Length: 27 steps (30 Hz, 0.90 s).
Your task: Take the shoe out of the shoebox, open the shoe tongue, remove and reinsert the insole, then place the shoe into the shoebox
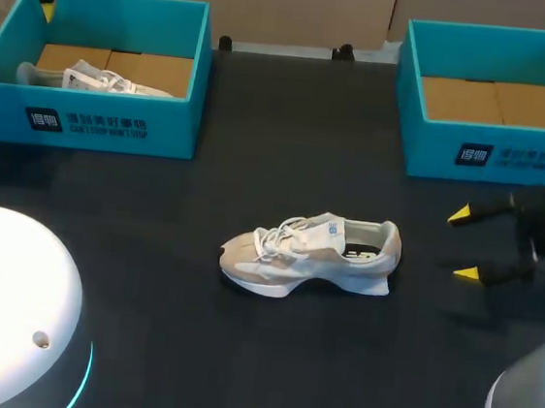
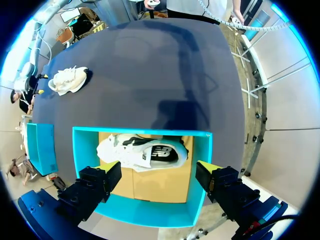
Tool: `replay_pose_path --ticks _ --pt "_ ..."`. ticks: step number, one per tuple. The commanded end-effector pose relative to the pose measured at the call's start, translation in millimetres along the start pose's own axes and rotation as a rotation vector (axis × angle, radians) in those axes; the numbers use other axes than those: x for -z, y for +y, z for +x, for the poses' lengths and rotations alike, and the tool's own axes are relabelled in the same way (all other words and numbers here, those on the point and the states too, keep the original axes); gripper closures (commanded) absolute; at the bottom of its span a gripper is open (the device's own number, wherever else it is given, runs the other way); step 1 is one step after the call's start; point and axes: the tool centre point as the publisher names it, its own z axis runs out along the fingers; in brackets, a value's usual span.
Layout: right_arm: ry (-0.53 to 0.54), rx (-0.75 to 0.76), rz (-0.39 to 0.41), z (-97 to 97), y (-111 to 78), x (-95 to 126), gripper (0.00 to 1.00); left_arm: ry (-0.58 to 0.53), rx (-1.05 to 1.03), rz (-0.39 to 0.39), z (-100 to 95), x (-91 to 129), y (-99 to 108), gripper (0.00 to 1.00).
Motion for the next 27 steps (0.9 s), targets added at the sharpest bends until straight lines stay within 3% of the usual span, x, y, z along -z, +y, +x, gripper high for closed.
replay_pose_path --ticks 1,5,27 --pt "0.024 0.004 -0.013 -4.4 -8.3 -8.8 0.00 0.003 -0.001 0.001 0.0 0.5 0.3 0.00" --pt "0.007 -0.019 -0.050 -6.7 -12.9 -11.5 0.00 0.003 -0.001 0.001 0.0 0.5 0.3 0.00" --pt "0.001 -0.027 -0.021 -9.1 -14.5 -11.2 0.00 0.003 -0.001 0.001 0.0 0.5 0.3 0.00"
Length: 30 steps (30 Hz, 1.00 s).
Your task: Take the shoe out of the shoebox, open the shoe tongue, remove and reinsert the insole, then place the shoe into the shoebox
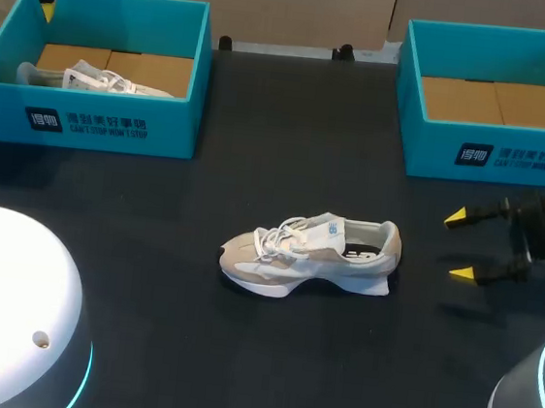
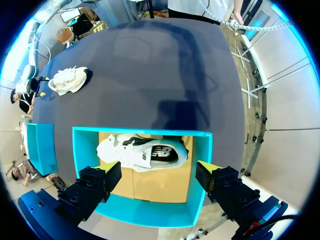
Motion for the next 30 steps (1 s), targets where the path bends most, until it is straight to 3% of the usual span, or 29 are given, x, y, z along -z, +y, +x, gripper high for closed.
replay_pose_path --ticks 1,19,30 --pt "-0.001 0.000 0.003 -0.2 0.8 -0.8 0.00 0.003 -0.001 0.001 0.0 0.5 0.3 0.00" --pt "-0.001 0.000 0.003 -0.2 0.8 -0.8 0.00 0.003 -0.001 0.001 0.0 0.5 0.3 0.00" --pt "-0.008 -0.026 -0.010 -2.5 3.3 -30.4 0.00 0.003 -0.001 0.001 0.0 0.5 0.3 0.00"
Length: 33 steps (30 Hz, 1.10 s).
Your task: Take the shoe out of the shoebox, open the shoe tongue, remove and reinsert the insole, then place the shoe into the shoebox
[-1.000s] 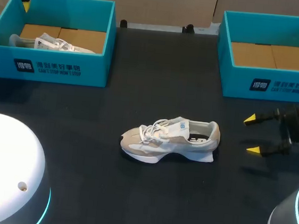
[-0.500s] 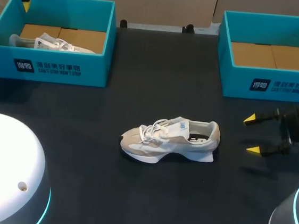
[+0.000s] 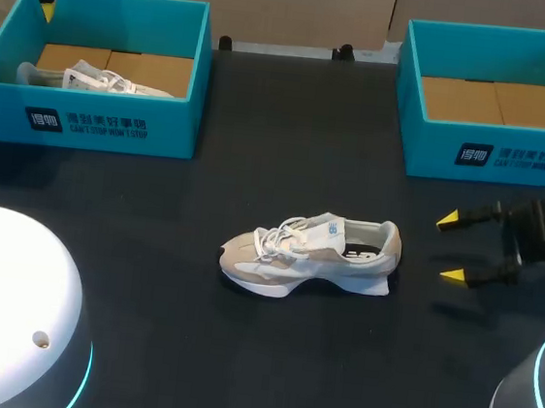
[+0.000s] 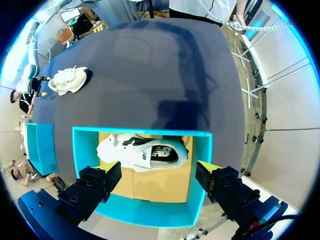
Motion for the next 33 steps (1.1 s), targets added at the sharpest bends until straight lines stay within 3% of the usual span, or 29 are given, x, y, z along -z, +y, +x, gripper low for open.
replay_pose_path --ticks 1,12,33 --pt "-0.003 -0.006 -0.003 -4.5 2.4 -17.9 0.00 0.003 -0.001 0.001 0.0 0.5 0.3 0.00" --pt "0.025 -0.024 -0.044 -5.0 10.2 -60.1 0.00 0.003 -0.001 0.001 0.0 0.5 0.3 0.00" --pt "0.074 -0.044 -0.099 2.3 25.6 -104.3 0.00 0.003 -0.001 0.001 0.0 0.5 0.3 0.00"
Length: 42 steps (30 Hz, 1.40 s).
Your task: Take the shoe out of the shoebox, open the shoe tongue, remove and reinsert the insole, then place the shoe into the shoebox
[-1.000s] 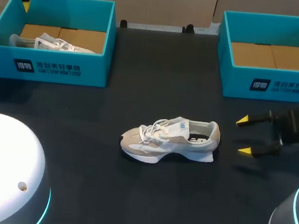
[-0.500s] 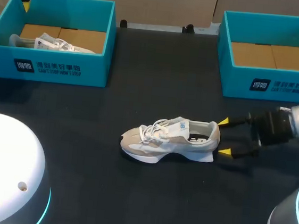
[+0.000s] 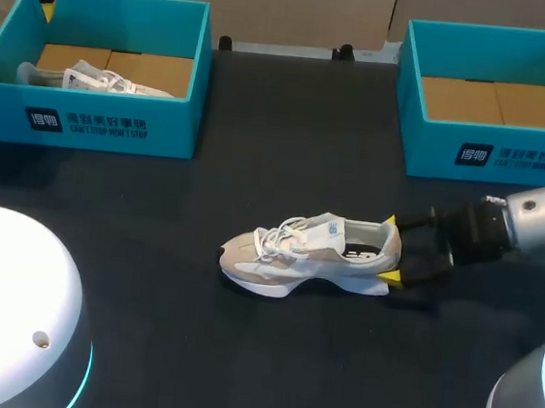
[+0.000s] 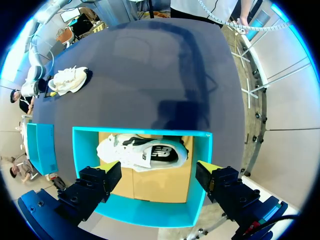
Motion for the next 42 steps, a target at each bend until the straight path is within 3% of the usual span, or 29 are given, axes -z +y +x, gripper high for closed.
replay_pose_path --ticks 1,24,26,27,42 --pt "0.006 -0.001 -0.007 -1.8 -1.5 -13.9 0.00 0.003 -0.001 0.001 0.0 0.5 0.3 0.00" --pt "-0.011 0.030 -0.042 -4.6 -13.7 -44.1 0.00 0.003 -0.001 0.001 0.0 0.5 0.3 0.00" --pt "-0.013 0.028 -0.039 -4.5 -14.5 -44.4 0.70 0.003 -0.001 0.001 0.0 0.5 0.3 0.00" --pt "-0.014 0.027 -0.038 -4.4 -14.6 -44.4 1.00 0.003 -0.001 0.001 0.0 0.5 0.3 0.00" --pt "-0.015 0.026 -0.028 -4.3 -14.4 -44.7 1.00 0.003 -0.001 0.001 0.0 0.5 0.3 0.00"
